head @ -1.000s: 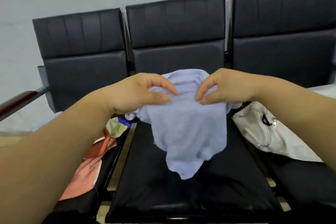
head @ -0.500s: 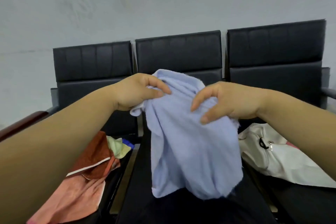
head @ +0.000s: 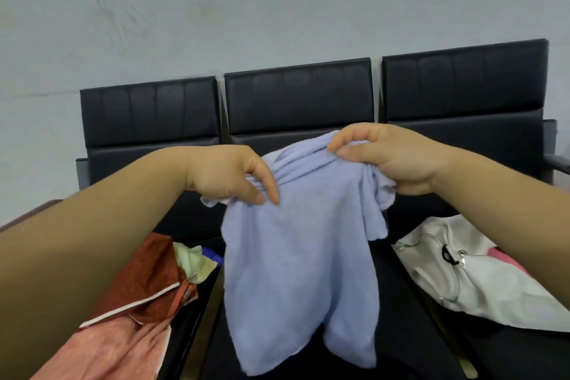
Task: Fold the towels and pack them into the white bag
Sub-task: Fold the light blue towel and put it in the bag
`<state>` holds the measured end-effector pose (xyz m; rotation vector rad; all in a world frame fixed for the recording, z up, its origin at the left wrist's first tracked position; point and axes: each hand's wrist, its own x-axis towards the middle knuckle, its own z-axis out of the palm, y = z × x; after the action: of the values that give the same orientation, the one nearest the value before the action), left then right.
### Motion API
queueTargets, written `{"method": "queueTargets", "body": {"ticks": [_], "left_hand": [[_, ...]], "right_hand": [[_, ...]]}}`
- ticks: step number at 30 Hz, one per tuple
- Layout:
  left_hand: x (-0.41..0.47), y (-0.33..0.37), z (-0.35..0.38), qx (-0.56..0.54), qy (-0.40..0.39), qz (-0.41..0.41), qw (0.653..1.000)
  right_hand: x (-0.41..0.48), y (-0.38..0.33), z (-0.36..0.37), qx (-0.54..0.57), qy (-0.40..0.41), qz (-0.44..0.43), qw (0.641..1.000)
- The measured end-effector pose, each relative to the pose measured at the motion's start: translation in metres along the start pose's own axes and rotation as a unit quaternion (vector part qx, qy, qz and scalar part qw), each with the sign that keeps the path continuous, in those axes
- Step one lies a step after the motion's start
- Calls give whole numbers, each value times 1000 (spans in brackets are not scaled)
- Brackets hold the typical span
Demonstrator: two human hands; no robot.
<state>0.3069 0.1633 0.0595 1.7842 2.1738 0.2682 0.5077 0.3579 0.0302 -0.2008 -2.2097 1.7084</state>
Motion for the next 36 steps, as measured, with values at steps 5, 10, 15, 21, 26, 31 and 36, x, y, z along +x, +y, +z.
{"method": "queueTargets", "body": {"ticks": [5, 10, 15, 21, 26, 31, 36], "left_hand": [[13, -25, 1, -202, 134, 12, 970], [28, -34, 13, -256, 47, 64, 963], [46, -53, 0, -104, -65, 33, 992], [99, -77, -33, 57, 74, -42, 995], [114, -77, -83, 127, 199, -22, 971], [88, -72, -80, 188, 266, 20, 945], [71, -94, 0, 162, 203, 45, 965]], "right_hand": [[1, 0, -11, -154, -132, 6, 979], [13, -5, -23, -313, -263, 115, 906], [47, 11, -40, -384, -200, 98, 896], [112, 24, -58, -466, -58, 20, 883], [146, -7, -72, -511, 32, -74, 856], [132, -18, -72, -555, 78, -151, 814], [96, 53, -41, -542, 8, -129, 831]]}}
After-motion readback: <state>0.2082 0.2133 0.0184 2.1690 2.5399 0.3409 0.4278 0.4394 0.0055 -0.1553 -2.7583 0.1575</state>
